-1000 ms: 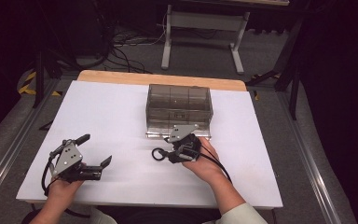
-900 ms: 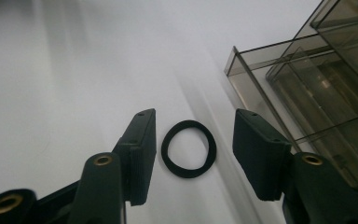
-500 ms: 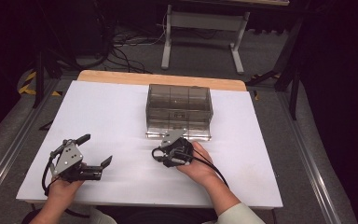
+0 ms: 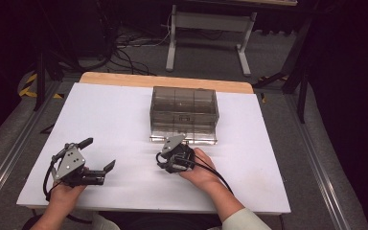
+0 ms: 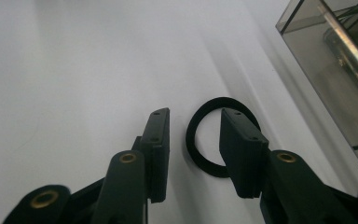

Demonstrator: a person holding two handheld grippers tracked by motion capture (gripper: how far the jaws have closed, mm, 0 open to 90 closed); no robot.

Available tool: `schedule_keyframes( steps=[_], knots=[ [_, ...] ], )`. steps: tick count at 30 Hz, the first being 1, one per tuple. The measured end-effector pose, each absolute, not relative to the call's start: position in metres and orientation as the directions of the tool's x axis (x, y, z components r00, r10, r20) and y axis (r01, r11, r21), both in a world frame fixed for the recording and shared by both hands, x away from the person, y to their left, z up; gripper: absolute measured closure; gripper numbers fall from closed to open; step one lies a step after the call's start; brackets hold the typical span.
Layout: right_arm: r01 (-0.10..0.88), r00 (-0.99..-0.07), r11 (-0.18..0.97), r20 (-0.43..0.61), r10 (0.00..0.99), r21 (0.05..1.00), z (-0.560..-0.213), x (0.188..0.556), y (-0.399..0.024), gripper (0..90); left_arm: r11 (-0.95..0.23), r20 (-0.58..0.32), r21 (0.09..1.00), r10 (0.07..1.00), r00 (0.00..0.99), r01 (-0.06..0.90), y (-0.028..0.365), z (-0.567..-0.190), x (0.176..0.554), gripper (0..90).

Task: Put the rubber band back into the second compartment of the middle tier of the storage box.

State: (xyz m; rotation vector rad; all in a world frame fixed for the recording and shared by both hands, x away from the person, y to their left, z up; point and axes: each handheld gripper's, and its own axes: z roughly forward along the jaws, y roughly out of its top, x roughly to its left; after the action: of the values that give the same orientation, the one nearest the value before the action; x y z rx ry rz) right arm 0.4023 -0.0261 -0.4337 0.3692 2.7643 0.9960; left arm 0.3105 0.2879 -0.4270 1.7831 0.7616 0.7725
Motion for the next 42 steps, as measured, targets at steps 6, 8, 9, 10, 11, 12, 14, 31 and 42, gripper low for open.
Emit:
schedule_keyframes(
  steps=[6, 8, 9, 10, 11, 12, 14, 31, 42],
  knots=[
    [0.164, -0.952, 0.752, -0.098, 0.29, 0.639, -0.438, 0.401, -0.023, 67.9, -0.292, 0.152, 0.945, 0.787, 0.598, 0.145, 0.288, -0.427, 0.31, 0.4],
    [0.162, -0.952, 0.753, -0.099, 0.289, 0.638, -0.439, 0.401, -0.022, 69.2, -0.293, 0.152, 0.945, 0.787, 0.598, 0.145, 0.288, -0.427, 0.31, 0.4],
    [0.162, -0.952, 0.753, -0.099, 0.289, 0.638, -0.439, 0.401, -0.022, 69.2, -0.293, 0.152, 0.945, 0.787, 0.598, 0.145, 0.288, -0.427, 0.31, 0.4],
    [0.163, -0.952, 0.755, -0.099, 0.289, 0.636, -0.44, 0.401, -0.021, 71.0, -0.293, 0.152, 0.945, 0.787, 0.598, 0.145, 0.288, -0.427, 0.31, 0.4],
    [0.163, -0.952, 0.757, -0.101, 0.289, 0.633, -0.441, 0.401, -0.02, 71.7, -0.295, 0.154, 0.944, 0.786, 0.599, 0.145, 0.288, -0.427, 0.31, 0.4],
    [0.162, -0.952, 0.759, -0.103, 0.289, 0.631, -0.441, 0.401, -0.02, 72.8, -0.296, 0.155, 0.944, 0.785, 0.6, 0.144, 0.288, -0.427, 0.31, 0.4],
    [0.164, -0.951, 0.762, -0.104, 0.29, 0.627, -0.442, 0.401, -0.02, 76.0, -0.293, 0.152, 0.945, 0.786, 0.6, 0.144, 0.288, -0.427, 0.31, 0.4],
    [0.132, -0.945, 0.763, -0.152, 0.29, 0.633, -0.438, 0.397, -0.02, 86.6, -0.297, 0.157, 0.944, 0.784, 0.6, 0.141, 0.288, -0.427, 0.31, 0.4],
    [0.099, -0.95, 0.734, -0.156, 0.27, 0.672, -0.422, 0.392, -0.027, 86.6, -0.291, 0.151, 0.946, 0.786, 0.599, 0.142, 0.288, -0.427, 0.31, 0.4]
  ],
)
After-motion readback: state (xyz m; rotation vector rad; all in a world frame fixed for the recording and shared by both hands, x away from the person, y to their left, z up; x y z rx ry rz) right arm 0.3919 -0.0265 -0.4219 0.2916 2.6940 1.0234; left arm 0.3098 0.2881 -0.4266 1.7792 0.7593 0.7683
